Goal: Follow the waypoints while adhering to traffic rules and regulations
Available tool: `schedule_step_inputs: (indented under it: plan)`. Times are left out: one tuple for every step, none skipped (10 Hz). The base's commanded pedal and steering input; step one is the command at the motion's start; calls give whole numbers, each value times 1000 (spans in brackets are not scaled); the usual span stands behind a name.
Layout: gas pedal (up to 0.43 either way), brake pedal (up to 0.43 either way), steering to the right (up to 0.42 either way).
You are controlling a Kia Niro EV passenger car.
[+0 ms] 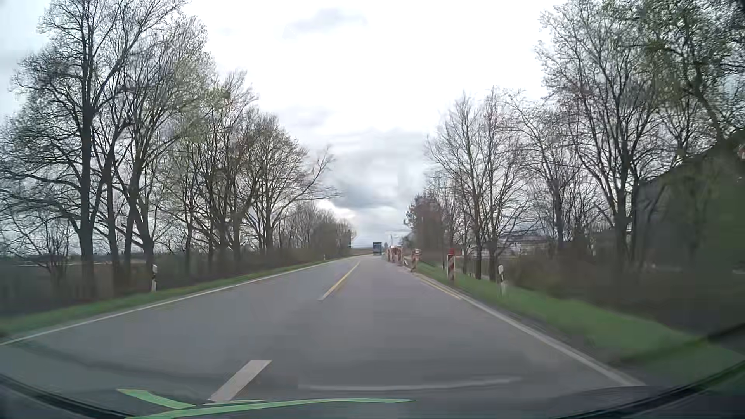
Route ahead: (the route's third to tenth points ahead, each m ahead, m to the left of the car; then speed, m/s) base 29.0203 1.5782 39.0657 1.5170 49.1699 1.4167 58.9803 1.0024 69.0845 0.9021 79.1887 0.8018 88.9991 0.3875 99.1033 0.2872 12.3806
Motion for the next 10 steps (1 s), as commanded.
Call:
schedule_step_inputs:
  plan:
    - [157, 0, -4]
    - [157, 0, -4]
    - [157, 0, -4]
    - [157, 0, -4]
    - [157, 0, -3]
    - [157, 0, -4]
    - [157, 0, -3]
    - [169, 0, -2]
    - [169, 0, -2]
    - [169, 0, -1]
